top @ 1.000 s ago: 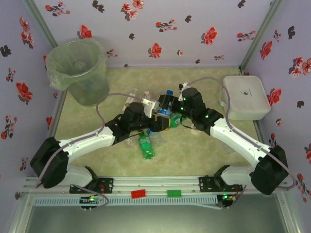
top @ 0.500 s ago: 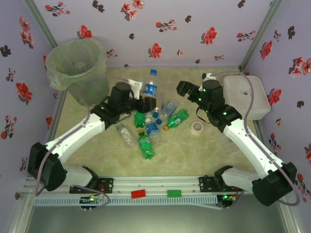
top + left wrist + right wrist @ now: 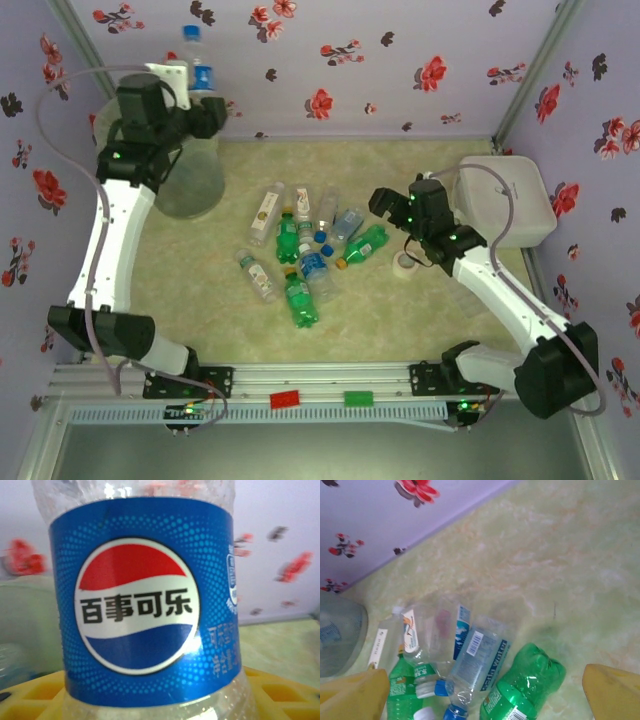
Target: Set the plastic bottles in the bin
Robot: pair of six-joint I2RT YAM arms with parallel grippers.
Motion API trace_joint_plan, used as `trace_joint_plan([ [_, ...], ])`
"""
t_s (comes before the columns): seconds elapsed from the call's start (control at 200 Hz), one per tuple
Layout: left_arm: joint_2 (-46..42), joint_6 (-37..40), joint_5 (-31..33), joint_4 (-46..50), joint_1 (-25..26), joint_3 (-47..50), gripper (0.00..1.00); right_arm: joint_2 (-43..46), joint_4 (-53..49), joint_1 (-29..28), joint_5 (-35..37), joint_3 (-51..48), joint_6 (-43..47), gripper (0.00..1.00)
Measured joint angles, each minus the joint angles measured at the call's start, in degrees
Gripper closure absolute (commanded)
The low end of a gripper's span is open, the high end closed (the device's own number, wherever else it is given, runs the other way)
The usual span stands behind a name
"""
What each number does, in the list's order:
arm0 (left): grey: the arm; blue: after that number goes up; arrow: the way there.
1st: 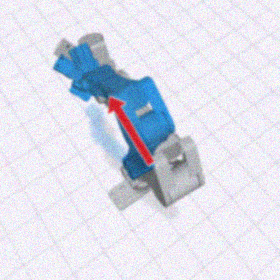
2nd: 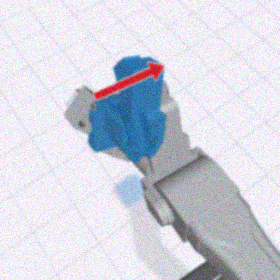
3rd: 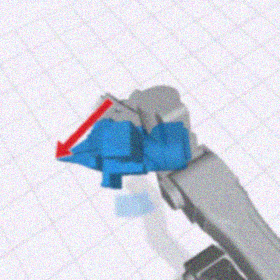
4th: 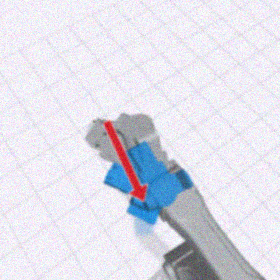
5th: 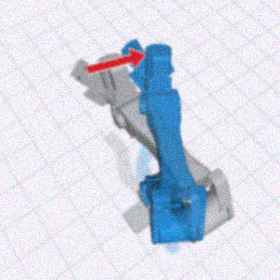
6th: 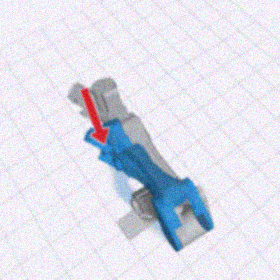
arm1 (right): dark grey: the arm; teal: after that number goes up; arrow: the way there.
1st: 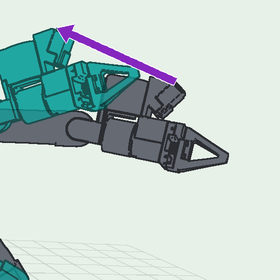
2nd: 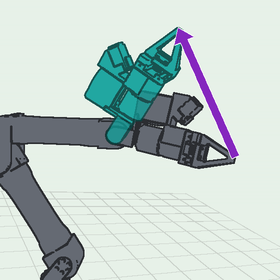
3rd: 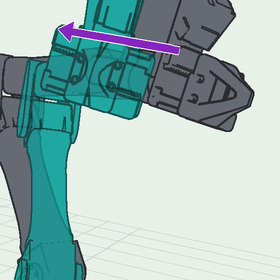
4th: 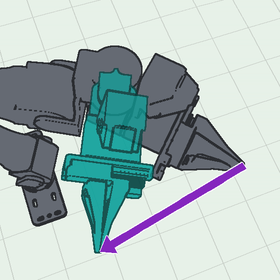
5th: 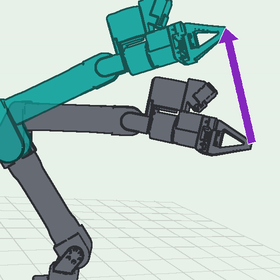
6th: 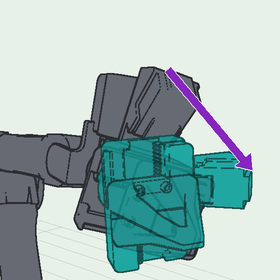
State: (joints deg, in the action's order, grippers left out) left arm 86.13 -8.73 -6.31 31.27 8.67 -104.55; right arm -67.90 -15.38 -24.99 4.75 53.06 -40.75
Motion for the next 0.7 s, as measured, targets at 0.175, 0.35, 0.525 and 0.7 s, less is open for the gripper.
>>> trace_joint_plan([
  [0.175,5.2,0.1,2.6,2.9,-9.2,-1.6,0.96,-1.2,0.0,0.0,-1.8,-2.5,-1.5,0.0],
  [0.35,10.7,-1.2,3.3,5.4,-15.3,-2.4,0.94,-1.0,1.2,0.0,-3.6,-4.9,-1.9,0.0],
  [0.525,17.6,-1.7,3.3,9.7,-17.1,-8.3,0.74,0.1,2.9,-0.6,-4.1,-6.6,-1.9,0.0],
  [0.7,20.8,-1.7,3.1,12.5,-17.1,-12.1,0.26,2.3,3.6,-2.8,-3.0,-6.9,-1.7,0.0],
])
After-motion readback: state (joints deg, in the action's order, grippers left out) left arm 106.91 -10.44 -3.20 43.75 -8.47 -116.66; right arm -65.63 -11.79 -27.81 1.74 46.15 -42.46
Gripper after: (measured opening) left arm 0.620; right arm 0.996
